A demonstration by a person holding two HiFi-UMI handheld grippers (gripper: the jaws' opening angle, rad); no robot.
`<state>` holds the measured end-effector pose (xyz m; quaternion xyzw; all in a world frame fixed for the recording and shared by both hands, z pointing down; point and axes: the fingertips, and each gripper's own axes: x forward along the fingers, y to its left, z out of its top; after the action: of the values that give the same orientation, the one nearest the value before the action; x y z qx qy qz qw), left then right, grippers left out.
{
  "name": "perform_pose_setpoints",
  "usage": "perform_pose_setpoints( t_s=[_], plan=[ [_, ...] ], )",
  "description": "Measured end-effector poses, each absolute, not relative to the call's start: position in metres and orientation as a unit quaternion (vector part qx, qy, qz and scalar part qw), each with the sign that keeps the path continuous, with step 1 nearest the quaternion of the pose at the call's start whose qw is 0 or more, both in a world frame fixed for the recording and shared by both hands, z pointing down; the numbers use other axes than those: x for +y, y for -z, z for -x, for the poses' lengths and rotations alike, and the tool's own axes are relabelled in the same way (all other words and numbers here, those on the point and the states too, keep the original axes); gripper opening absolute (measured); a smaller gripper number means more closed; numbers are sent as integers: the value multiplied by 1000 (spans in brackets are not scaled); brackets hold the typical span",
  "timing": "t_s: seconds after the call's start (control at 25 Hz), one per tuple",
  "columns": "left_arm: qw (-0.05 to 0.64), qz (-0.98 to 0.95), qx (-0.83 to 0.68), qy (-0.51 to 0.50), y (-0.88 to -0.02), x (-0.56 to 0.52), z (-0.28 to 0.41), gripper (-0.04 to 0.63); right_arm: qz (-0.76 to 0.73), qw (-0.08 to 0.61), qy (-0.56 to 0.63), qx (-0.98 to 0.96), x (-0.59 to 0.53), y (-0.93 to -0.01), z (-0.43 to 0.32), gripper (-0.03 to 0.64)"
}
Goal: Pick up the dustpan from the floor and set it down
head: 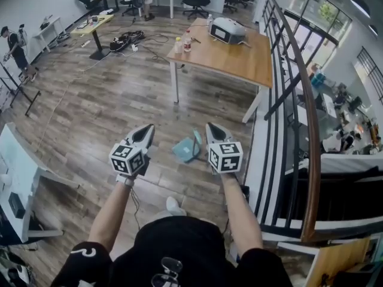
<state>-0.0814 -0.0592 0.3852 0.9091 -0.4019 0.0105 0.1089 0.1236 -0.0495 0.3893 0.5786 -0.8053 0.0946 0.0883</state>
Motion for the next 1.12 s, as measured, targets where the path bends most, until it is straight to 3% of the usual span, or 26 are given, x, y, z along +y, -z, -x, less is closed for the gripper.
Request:
perform_pose_setpoints(
  t_s=[0.32, 1.12],
  plan=[
    [124, -911, -394, -5, -395, -131, 101, -2, -580, 96, -98, -803, -108, -396, -101, -5],
    [135, -913, -384, -18, -416, -182, 75, -2, -575, 101, -114, -804, -165, -420, -116, -5]
  ],
)
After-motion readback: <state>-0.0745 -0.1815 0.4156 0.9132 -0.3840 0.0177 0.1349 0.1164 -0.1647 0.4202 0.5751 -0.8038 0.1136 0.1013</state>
